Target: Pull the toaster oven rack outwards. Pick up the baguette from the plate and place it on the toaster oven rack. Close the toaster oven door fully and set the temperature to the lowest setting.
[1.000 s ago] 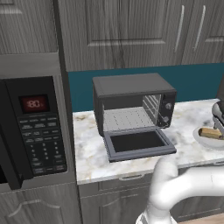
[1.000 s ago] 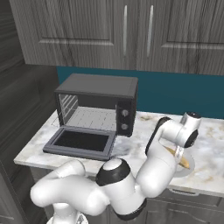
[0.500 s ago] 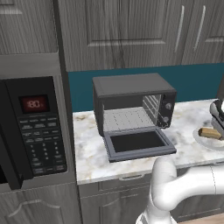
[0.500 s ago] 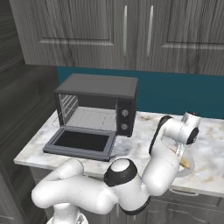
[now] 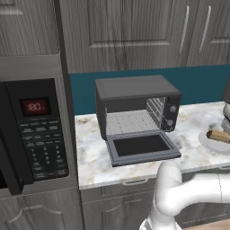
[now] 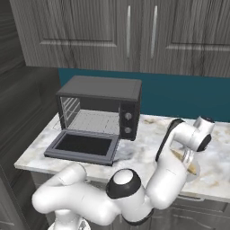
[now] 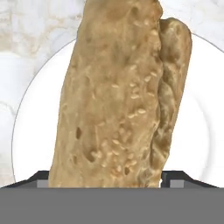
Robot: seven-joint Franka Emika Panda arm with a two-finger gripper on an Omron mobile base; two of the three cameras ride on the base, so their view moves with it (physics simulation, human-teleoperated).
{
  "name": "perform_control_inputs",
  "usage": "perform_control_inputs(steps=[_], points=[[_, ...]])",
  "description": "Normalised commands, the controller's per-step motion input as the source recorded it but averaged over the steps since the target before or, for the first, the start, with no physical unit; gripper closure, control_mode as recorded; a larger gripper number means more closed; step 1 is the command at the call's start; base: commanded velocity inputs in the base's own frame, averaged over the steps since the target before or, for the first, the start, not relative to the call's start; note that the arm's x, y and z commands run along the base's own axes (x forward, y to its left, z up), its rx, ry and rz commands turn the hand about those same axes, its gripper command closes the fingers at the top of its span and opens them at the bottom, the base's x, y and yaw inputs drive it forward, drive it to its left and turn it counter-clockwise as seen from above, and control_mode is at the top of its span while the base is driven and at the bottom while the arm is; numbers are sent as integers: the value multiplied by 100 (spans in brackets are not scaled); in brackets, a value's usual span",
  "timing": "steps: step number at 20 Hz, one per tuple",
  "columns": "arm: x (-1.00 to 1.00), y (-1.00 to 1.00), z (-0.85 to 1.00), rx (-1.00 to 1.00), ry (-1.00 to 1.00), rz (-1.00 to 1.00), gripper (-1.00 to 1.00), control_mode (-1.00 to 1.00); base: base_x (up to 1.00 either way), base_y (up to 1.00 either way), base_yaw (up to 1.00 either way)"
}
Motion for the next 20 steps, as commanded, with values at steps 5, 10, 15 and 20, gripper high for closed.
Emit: perform_control_inputs(steps=[5, 10, 15, 20], points=[[-36, 38, 60, -1, -42, -1, 100, -100, 0, 0, 0], [-37, 45, 72, -11, -20, 0, 100, -100, 0, 0, 0], [-36, 79, 72, -17, -10, 0, 100, -100, 0, 0, 0], [-35, 98, 67, -17, -7, 0, 100, -100, 0, 0, 0]])
